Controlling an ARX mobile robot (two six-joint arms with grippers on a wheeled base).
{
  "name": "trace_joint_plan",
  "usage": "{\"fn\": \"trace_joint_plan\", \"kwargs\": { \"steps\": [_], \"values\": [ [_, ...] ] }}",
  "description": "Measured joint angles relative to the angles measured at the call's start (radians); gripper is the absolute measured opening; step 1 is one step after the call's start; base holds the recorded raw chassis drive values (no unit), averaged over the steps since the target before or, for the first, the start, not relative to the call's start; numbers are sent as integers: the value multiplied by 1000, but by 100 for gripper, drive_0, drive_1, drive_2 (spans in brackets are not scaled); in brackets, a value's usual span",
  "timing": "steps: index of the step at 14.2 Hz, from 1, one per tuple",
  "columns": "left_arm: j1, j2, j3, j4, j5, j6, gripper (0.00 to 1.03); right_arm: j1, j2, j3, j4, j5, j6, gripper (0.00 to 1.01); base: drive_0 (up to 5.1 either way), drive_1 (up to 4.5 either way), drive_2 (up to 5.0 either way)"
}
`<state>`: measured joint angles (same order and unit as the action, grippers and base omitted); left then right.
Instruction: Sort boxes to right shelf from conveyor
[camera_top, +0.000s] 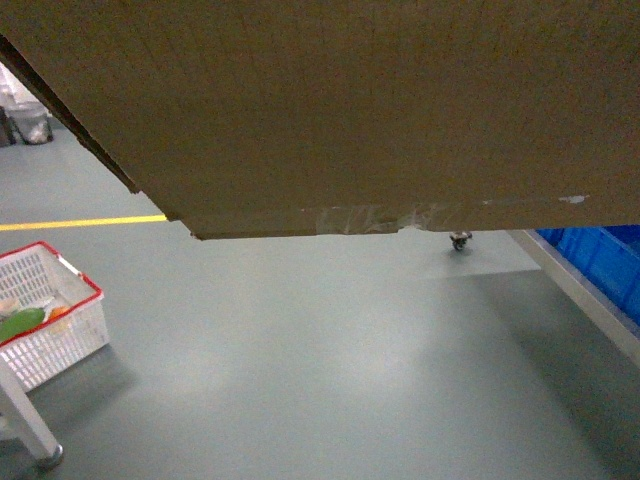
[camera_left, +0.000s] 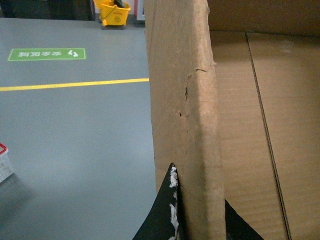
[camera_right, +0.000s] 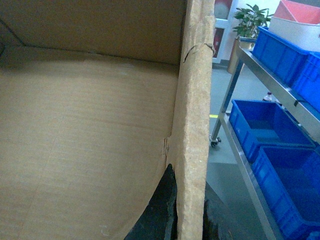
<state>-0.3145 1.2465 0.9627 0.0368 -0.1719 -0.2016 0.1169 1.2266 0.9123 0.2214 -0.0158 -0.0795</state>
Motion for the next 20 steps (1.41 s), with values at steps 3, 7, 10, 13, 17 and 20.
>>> {"fn": "trace_joint_plan", "kwargs": {
  "steps": [3,7,10,13,17,20],
  "values": [
    [0,0,0,0,0,0,3,0,0,0,0,0,0,5,-160,-160,-160],
    [0,0,0,0,0,0,3,0,0,0,0,0,0,5,-165,-165,-165],
    [0,0,0,0,0,0,3,0,0,0,0,0,0,5,-156,-156,-156],
    [0,0,0,0,0,0,3,0,0,0,0,0,0,5,-165,-165,-165],
    [0,0,0,0,0,0,3,0,0,0,1,0,0,5,-166,-166,-166],
    [0,0,0,0,0,0,3,0,0,0,0,0,0,5,-155,-155,-155]
  ]
}}
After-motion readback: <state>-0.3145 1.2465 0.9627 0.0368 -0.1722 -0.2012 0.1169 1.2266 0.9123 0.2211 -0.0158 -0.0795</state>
